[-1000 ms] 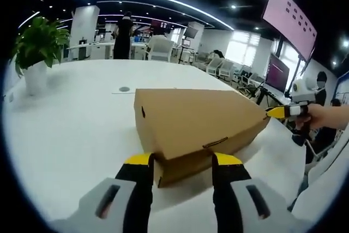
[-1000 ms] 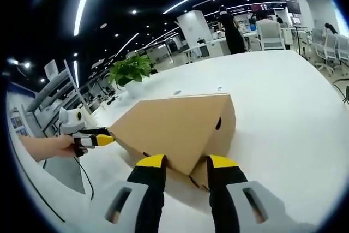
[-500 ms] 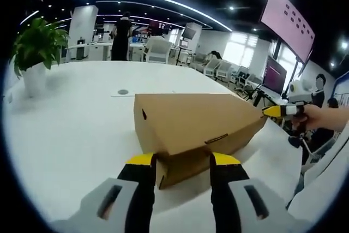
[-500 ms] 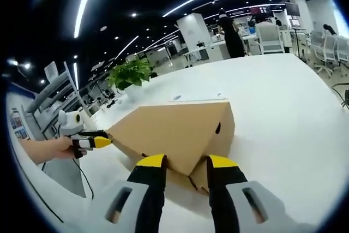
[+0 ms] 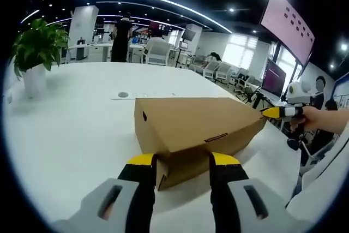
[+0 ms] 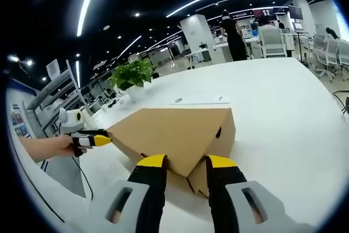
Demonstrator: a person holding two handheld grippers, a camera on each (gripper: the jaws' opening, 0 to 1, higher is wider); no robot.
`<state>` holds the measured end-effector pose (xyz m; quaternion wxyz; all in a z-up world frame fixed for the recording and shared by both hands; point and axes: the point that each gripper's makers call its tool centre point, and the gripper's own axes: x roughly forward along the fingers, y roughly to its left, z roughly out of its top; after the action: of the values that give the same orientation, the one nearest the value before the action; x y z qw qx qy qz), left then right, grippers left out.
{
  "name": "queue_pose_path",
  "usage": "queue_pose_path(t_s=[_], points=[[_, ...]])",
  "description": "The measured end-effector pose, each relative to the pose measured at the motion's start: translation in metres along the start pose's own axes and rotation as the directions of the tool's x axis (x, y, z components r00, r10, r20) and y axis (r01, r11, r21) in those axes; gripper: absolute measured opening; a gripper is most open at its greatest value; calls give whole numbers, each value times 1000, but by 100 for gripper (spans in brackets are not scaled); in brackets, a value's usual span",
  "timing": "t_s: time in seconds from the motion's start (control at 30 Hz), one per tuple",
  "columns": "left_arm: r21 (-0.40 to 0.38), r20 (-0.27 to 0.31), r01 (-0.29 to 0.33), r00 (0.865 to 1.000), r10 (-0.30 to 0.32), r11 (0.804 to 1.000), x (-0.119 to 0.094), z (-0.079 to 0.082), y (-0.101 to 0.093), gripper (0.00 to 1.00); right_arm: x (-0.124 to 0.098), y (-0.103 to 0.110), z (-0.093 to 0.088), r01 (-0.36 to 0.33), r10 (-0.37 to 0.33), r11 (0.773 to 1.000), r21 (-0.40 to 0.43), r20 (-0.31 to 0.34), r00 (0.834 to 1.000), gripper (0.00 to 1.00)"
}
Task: Operate the shoe box by opening the lid, removing the specified soft item, and placing it in the target area until the item is outside and the box remains undamaged.
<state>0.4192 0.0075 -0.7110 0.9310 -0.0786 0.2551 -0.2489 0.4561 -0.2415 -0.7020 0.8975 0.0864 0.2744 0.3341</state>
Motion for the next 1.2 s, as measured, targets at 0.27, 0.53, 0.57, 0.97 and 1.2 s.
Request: queue_pose_path(t_s=[0.27, 0.53, 0.57, 0.97, 1.2], points=[[-7, 0, 0, 1000, 0, 1000, -1, 2, 0, 37, 1, 7, 0, -38, 38, 998, -46, 8, 999, 35], [-8, 12, 0, 1000, 0, 1000, 0, 6, 3, 37, 9, 8, -11, -18, 13, 989, -144, -33, 999, 45], [-12, 16, -4, 1000, 4, 1000, 0, 7, 4, 37, 9, 8, -12, -22, 17, 992, -126, -42, 999, 45], [-17, 29, 6, 1000, -6, 1000, 0, 13, 2, 36, 2, 7, 5, -30, 29, 994, -101, -9, 1000, 44], [-5, 23, 15, 1000, -15, 1000, -1, 18, 2, 35, 0, 7, 11, -32, 31, 996, -81, -9, 999, 44]])
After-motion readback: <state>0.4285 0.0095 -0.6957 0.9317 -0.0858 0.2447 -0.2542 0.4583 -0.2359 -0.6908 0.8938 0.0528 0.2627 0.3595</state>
